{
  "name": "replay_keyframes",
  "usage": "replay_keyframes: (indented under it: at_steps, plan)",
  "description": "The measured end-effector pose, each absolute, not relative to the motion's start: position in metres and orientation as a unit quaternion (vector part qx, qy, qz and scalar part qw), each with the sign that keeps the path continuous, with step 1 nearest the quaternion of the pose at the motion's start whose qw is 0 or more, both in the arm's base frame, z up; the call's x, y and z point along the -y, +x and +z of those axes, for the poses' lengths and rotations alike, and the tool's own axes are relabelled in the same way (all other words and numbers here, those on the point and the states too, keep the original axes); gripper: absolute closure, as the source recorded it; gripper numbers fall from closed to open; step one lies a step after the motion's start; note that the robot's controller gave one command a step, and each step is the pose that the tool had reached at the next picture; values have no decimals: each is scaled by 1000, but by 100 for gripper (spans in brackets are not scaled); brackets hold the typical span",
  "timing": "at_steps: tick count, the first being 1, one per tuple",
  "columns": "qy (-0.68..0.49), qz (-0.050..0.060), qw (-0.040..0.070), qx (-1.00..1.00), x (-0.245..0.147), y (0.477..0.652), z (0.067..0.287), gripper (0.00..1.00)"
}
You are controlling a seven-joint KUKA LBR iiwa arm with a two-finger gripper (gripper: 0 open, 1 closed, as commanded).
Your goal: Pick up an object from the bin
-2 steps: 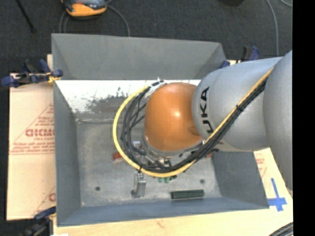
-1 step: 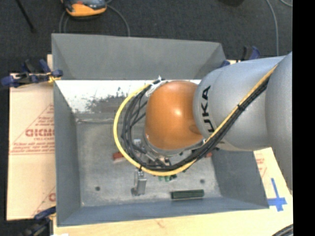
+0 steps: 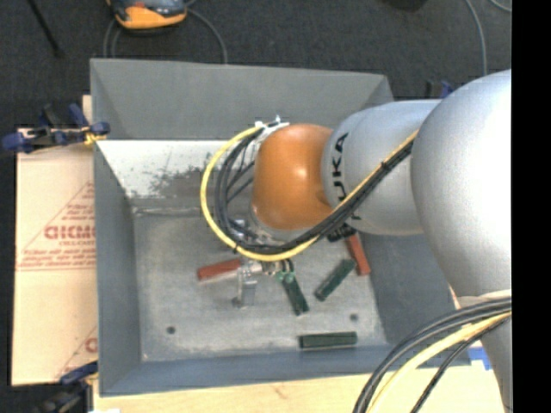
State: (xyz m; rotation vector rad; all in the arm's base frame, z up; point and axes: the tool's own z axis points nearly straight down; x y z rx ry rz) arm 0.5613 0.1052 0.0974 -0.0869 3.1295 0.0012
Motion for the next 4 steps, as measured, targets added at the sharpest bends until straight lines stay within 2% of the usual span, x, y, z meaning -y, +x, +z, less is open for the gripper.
replay_keyframes:
  at_steps: [1,2,3,4]
  plan:
    - [-8,0,-2,-1000,-90,564,102,0]
    - [-19,0,5,-1000,-81,585,112,0]
    - [-5,0,0,-1000,-67,575,69,0]
    - [-2,1,3,-1000,-70,566,71,100]
